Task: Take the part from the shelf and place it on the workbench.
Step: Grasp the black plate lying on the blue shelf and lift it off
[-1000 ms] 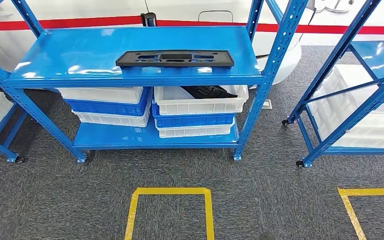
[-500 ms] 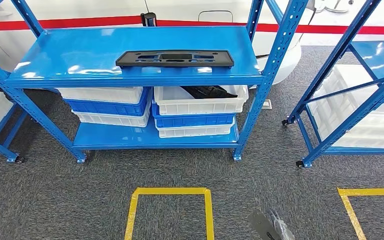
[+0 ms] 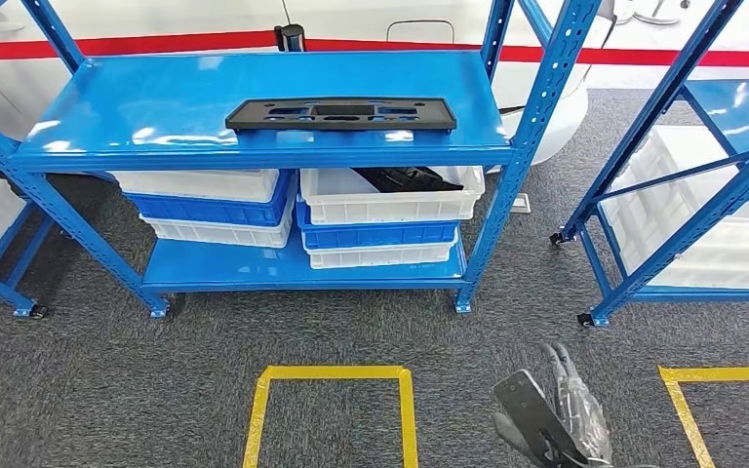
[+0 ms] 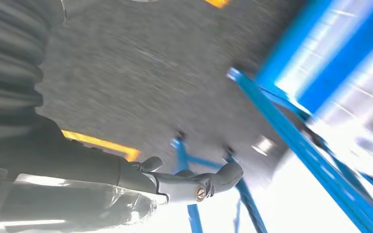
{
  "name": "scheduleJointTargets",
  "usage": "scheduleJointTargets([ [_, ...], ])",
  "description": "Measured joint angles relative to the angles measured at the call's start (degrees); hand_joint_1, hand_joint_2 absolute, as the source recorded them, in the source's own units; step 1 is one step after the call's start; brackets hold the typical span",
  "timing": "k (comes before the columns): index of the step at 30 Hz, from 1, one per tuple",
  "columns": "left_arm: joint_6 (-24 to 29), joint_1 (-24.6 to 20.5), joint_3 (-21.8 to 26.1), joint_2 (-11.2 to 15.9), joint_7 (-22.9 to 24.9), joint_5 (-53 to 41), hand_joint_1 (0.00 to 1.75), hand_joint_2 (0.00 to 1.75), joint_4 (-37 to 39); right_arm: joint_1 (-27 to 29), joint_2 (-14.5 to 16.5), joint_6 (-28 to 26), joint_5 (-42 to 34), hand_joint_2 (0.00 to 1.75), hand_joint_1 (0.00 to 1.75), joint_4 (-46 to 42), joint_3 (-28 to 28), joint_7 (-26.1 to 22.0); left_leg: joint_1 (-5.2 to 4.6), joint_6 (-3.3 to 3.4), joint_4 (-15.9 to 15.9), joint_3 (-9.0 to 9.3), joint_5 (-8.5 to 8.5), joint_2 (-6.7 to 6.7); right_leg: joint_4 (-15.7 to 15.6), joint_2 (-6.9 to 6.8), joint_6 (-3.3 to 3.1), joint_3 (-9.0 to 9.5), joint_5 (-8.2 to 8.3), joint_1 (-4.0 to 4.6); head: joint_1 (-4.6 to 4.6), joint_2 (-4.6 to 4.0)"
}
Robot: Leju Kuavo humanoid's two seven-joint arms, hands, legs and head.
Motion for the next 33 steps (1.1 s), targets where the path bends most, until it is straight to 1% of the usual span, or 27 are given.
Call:
scheduleJointTargets([
  [3,1.96,-0.3,-0.01,-0.64,-0.78,-0.55,0.0,0.0,0.58,-2.05,-1.02,-0.05,-0.62,1.75,0.0,-5.71,-0.56,1.74,-0.01,0.05,0.0,-0.02,0.04,0.01,0.01,0.0,0.01,0.27,0.03,0.0,-0.01,0.0],
  [7,3.99,-0.72,-0.03,-1.34,-2.06,-1.24,0.0,0.0,1.13,-7.74,-2.27,0.18,-3.25,1.75,0.0,-10.86,-0.72,3.37,-0.05,0.15,0.01,0.01,0.11,0.0,0.01,-0.01,0.04,0.46,0.05,0.0,-0.01,0.0],
  [9,4.51,-0.96,-0.04,-1.71,-2.8,-1.45,0.0,0.0,1.37,-10.85,-2.72,0.31,-4.1,1.75,0.0,-12.64,-0.27,3.45,-0.06,0.17,0.01,0.03,0.13,-0.01,0.01,-0.04,0.04,0.44,0.05,-0.01,-0.01,0.0],
  [11,4.61,-1.24,-0.04,-2.09,-3.79,-1.49,0.0,0.0,1.57,-12.97,-3.1,0.12,-3.7,1.75,0.0,-13.46,0.5,2.42,-0.05,0.18,0.02,0.04,0.13,-0.06,0.0,-0.12,0.04,0.3,0.04,-0.03,0.0,0.0],
  [14,4.13,-1.54,-0.04,-2.52,-5.17,-1.38,0.0,0.0,1.74,-14.12,-3.18,-1.22,-1.3,1.75,0.0,-12.37,1.4,-0.53,-0.06,0.18,0.02,-0.05,0.13,-0.16,0.01,-0.25,0.05,0.39,0.04,-0.03,0.0,0.0],
  [19,3.69,-1.82,-0.03,-2.78,-6.93,-0.66,0.0,0.0,2.03,-15.63,-2.54,-5.72,2.94,1.75,0.0,-7.56,2.03,-6.12,-0.06,0.18,0.02,-0.07,0.13,-0.17,0.01,-0.25,0.05,0.45,0.04,-0.03,0.0,0.0],
  [24,3.73,-2.01,0.06,-3.04,-8.79,0.01,0.0,0.0,2.11,-17.0,-0.88,-10.14,7.24,1.75,0.0,-1.74,2.27,-12.07,-0.06,0.17,0.02,-0.08,0.13,-0.18,0.01,-0.25,0.05,0.44,0.04,-0.03,-0.01,0.0],
  [33,4.11,-2.36,0.36,-3.35,-12.09,1.23,0.0,0.0,2.31,-19.55,3.12,-17.95,14.98,1.75,0.0,9.81,2.23,-22.81,-0.06,0.18,0.02,-0.07,0.13,-0.18,0.02,-0.24,0.05,0.44,0.04,-0.02,0.01,0.0],
])
